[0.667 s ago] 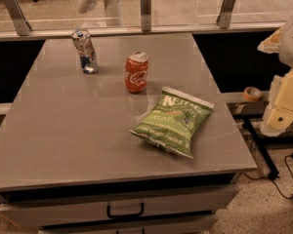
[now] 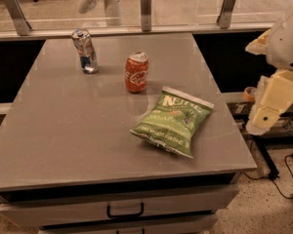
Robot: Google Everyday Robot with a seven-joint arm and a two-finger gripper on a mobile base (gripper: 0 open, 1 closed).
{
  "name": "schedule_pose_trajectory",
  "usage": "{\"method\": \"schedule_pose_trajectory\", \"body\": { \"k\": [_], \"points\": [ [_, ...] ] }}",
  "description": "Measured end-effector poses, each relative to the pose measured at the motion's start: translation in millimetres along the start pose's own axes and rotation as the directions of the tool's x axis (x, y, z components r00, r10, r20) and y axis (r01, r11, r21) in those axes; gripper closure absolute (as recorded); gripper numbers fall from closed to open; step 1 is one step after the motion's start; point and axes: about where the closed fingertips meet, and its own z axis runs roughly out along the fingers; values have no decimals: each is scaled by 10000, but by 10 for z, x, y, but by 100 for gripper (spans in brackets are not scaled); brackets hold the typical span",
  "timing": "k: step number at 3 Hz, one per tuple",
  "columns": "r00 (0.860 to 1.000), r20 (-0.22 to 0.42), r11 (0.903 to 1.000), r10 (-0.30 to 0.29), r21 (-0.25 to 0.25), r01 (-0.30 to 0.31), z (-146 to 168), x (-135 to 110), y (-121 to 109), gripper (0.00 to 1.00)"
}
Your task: Pick green jalapeno chip bag
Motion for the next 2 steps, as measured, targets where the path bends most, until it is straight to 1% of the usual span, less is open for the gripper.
{"method": "schedule_pose_trajectory", "body": {
  "k": [1,2],
  "points": [
    [9913,1004,9959,-849,-227,876,193,-390,106,0],
    [9701,1664,9817,-1768,-415,1861,473,-750,265,0]
  ]
}}
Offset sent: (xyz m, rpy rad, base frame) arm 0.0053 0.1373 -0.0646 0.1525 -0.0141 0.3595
